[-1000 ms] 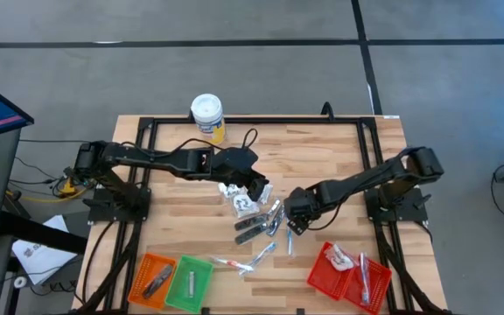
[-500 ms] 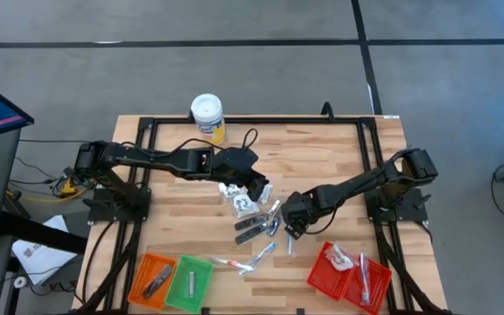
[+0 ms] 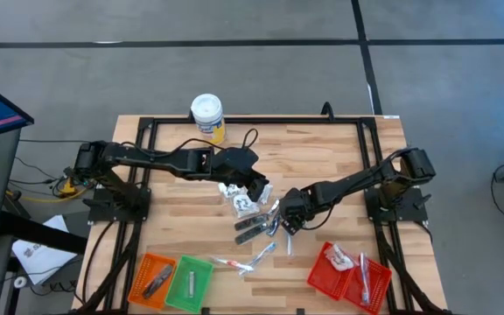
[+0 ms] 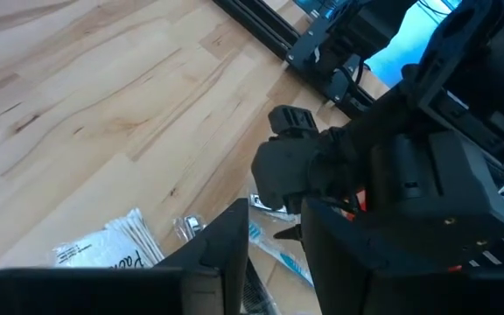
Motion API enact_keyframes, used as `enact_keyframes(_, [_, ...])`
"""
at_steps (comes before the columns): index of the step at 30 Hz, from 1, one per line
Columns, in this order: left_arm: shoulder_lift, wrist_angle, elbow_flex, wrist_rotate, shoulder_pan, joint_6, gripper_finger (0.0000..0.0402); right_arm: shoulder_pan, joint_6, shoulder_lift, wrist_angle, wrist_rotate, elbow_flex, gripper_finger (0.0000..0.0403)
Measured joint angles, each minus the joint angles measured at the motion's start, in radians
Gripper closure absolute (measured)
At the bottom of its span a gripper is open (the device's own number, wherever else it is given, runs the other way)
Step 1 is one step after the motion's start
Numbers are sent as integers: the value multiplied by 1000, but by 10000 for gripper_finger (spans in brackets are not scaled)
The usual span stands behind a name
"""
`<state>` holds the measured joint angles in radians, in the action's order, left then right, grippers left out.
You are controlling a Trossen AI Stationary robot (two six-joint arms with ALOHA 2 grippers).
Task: Pick & Place Travel size toiletries
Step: Put the nail cutter into the green basket
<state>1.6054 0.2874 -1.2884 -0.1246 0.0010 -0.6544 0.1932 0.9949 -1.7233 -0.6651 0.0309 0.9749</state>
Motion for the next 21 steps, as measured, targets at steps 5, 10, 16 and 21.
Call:
enact_keyframes(5, [0, 0, 0, 0, -7, 0, 300, -5, 1, 0, -1, -1, 0, 122])
enact_keyframes(10, [0, -1, 0, 0, -7, 3, 300, -5, 1, 0, -1, -1, 0, 122])
enact_keyframes(16, [0, -7, 0, 0, -7, 3, 300, -6, 1, 0, 0, 1, 0, 122])
enact_keyframes(21, [0, -11, 0, 0, -7, 3, 300, -7, 0, 0, 0, 15, 0, 123])
